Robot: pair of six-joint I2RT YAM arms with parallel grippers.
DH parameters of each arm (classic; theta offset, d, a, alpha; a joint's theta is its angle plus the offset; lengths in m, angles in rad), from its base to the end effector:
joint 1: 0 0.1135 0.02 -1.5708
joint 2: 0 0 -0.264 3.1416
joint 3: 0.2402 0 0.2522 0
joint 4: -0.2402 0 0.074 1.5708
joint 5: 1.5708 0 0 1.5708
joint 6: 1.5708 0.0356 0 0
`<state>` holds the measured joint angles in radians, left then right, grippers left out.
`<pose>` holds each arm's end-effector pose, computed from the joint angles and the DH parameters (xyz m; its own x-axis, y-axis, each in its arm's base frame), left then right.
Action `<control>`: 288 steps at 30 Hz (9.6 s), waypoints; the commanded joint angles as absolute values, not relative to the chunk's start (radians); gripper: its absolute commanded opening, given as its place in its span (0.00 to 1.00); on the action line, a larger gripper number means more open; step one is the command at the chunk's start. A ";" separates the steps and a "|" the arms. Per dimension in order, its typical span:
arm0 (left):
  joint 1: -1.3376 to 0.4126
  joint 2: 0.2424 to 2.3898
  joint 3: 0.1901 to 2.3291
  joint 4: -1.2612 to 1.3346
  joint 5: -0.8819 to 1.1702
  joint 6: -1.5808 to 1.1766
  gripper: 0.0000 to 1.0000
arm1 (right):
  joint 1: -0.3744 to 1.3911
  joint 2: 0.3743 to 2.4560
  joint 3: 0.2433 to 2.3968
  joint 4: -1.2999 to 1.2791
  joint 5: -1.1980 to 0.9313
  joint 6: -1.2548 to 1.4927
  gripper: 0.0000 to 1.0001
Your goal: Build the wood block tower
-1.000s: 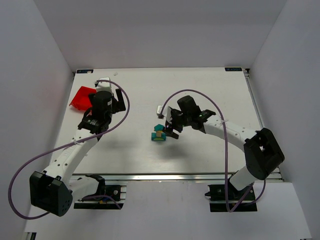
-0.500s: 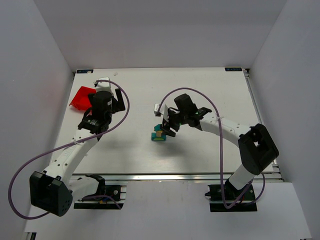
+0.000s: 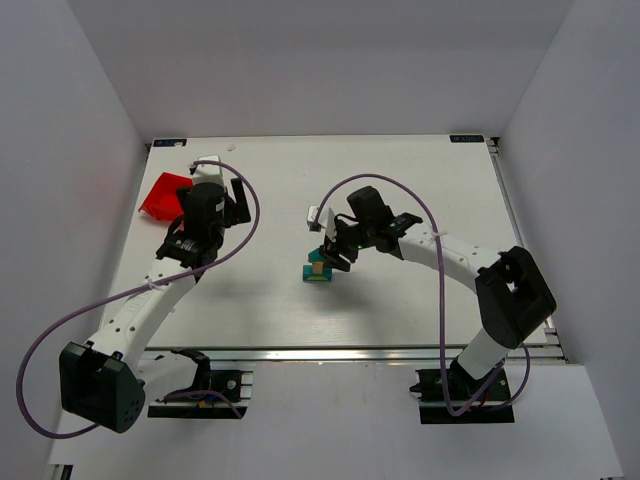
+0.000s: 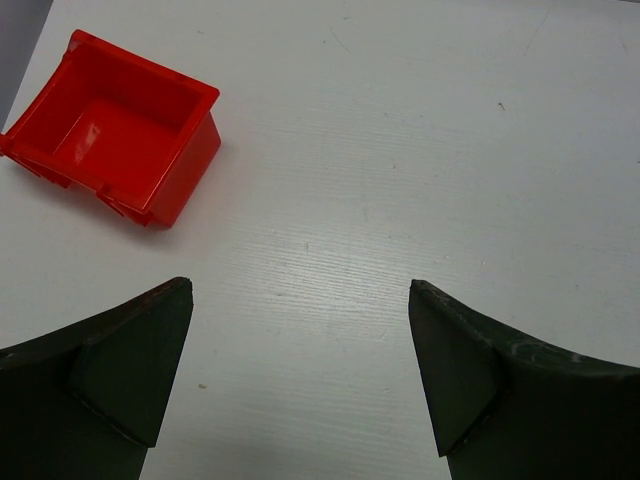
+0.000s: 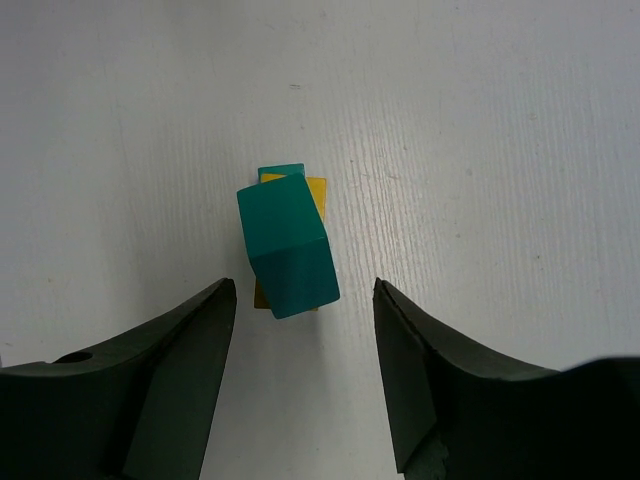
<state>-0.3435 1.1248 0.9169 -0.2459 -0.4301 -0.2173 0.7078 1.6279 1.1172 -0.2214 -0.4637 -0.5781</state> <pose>0.2440 -0.0715 0.3132 -0.3930 -0.0675 -0.9171 -0.1346 0.9908 -0.0153 0.2608 0.2441 0.2389 0.0305 -0.6171 -0.7863 -0.9762 0.1505 -0.1560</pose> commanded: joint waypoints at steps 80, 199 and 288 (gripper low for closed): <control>-0.353 1.094 0.899 -0.229 -0.428 -0.195 0.97 | 0.770 1.669 1.250 -0.221 -0.440 -0.543 0.68; -0.356 1.094 0.893 -0.221 -0.376 -0.175 0.98 | 0.804 1.647 1.187 -0.282 -0.137 -0.525 0.89; -0.354 1.026 1.104 -0.636 -0.388 -0.592 0.98 | 0.666 1.283 1.106 -0.525 0.289 0.390 0.89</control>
<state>-0.3553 1.0740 1.0733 -0.5301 -0.3882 -0.5274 0.6613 1.3811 1.1465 -0.5205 0.2348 0.2554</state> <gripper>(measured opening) 0.982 0.895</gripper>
